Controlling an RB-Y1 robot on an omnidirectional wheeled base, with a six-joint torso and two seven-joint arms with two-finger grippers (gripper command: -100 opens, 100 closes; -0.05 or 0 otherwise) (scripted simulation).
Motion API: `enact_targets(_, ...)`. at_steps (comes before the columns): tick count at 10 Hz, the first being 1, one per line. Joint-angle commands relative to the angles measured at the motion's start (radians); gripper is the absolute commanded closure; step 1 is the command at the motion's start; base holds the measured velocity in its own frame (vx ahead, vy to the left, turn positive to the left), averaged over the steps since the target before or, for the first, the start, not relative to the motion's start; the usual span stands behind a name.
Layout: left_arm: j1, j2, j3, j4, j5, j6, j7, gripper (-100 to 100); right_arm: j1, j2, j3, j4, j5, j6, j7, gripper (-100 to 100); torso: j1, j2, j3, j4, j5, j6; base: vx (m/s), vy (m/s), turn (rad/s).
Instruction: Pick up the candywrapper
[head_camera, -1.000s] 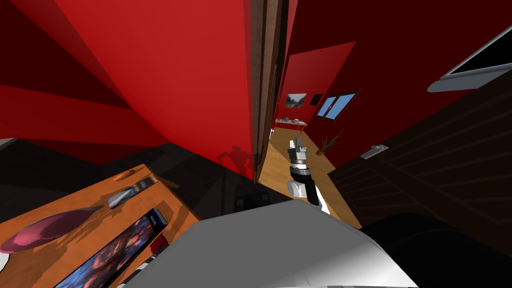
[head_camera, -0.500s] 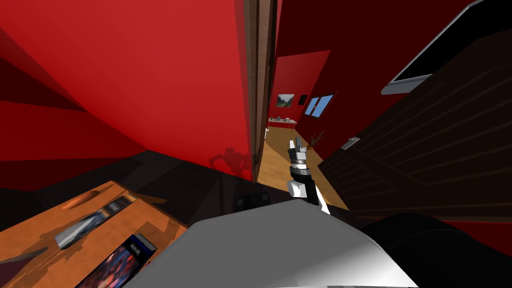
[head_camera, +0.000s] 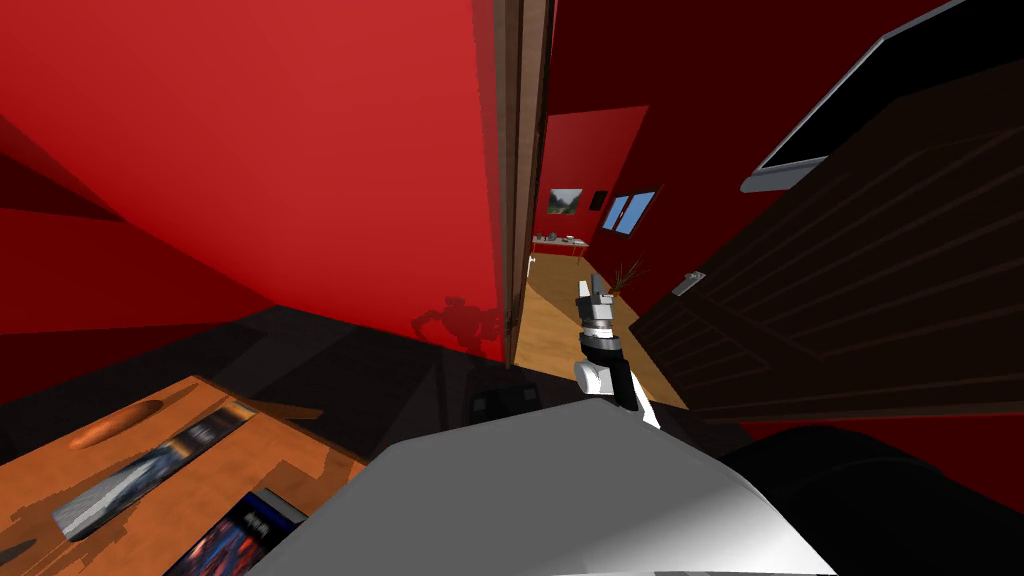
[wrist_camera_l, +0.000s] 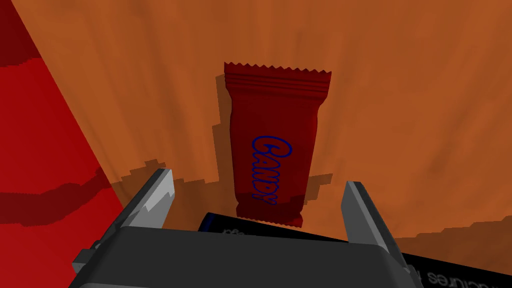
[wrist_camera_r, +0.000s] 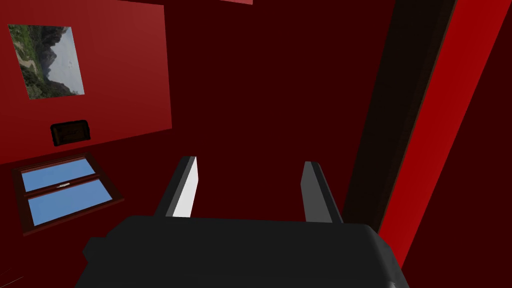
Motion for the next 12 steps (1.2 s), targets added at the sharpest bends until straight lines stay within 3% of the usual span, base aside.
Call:
enact_targets(1,-0.01,-0.034,0.006,0.021,-0.016,0.008,-0.006,-100,0.0,0.0,0.0,0.0,0.0,0.0,0.0,0,0.0,0.0,0.0,0.0,0.0,0.0,0.012,0.048,-0.029)
enact_targets(3,-0.023,-0.074,0.012,0.048,-0.034,0.016,-0.012,-100,0.0,0.0,0.0,0.0,0.0,0.0,0.0,0,0.001,0.0,0.0,0.0,0.0,0.0,0.004,0.049,-0.022)
enact_targets(4,-0.032,-0.068,-0.003,0.057,-0.029,0.006,-0.005,-100,0.0,0.0,0.0,0.0,0.0,0.0,0.0,0,0.003,0.0,0.0,0.0,0.002,0.0,0.003,0.018,-0.005)
enact_targets(5,-0.032,-0.07,-0.004,0.059,-0.031,0.005,-0.005,100,0.0,0.0,0.0,0.0,0.0,0.0,0.0,0,0.005,0.001,0.001,0.001,0.003,0.0,0.0,0.0,0.0)
enact_targets(9,-0.032,-0.07,-0.004,0.059,-0.03,0.006,-0.005,100,0.0,0.0,0.0,0.0,0.0,0.0,0.0,0,0.005,0.001,0.001,0.001,0.004,0.0,0.0,0.0,0.0)
enact_targets(10,-0.032,-0.07,-0.004,0.059,-0.03,0.005,-0.005,0,0.0,0.0,0.0,0.0,0.0,0.0,0.0,0,0.005,0.001,0.001,0.001,0.003,0.0,0.0,0.0,0.0)
enact_targets(11,-0.013,-0.044,0.008,0.028,-0.02,0.01,-0.008,100,0.0,0.0,0.0,0.0,0.0,0.0,0.0,0,0.005,0.001,0.001,0.001,0.003,0.0,-0.001,-0.02,0.02)
enact_targets(12,-0.007,-0.024,0.005,0.015,-0.011,0.006,-0.005,100,0.0,0.0,0.0,0.0,0.0,0.0,0.0,0,0.003,0.001,0.001,0.001,0.003,0.0,-0.008,-0.048,0.027)
